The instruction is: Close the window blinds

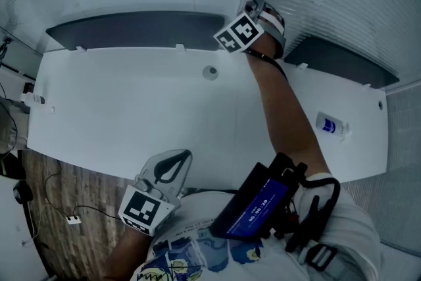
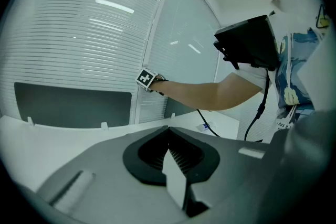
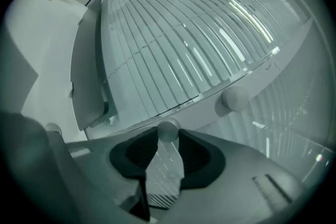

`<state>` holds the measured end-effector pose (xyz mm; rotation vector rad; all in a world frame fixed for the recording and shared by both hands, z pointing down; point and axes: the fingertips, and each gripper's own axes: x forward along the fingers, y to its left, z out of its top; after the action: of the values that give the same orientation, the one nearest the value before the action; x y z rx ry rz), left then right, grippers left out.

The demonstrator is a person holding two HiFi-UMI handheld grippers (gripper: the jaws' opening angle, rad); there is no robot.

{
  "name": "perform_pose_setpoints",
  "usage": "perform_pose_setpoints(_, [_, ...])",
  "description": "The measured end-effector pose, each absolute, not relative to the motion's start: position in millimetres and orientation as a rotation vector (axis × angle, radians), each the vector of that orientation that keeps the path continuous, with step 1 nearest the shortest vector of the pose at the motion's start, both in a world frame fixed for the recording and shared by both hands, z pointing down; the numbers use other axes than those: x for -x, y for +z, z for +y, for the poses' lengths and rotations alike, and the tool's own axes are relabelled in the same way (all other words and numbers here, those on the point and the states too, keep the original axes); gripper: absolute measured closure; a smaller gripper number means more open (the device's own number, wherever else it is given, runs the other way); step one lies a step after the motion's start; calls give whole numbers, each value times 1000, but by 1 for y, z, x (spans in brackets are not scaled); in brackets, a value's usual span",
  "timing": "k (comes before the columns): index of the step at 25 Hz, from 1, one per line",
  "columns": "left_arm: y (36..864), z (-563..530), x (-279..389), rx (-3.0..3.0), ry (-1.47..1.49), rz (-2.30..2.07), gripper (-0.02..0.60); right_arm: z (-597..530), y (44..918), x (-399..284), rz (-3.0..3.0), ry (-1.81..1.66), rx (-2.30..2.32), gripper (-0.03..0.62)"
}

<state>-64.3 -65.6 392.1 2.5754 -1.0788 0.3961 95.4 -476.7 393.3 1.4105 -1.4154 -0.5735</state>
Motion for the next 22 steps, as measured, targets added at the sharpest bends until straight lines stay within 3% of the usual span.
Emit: perform_pose_setpoints(22, [386,-63,56,-2600,406,-1037,578,-468,381,-91,-1758,-296,-1553,451])
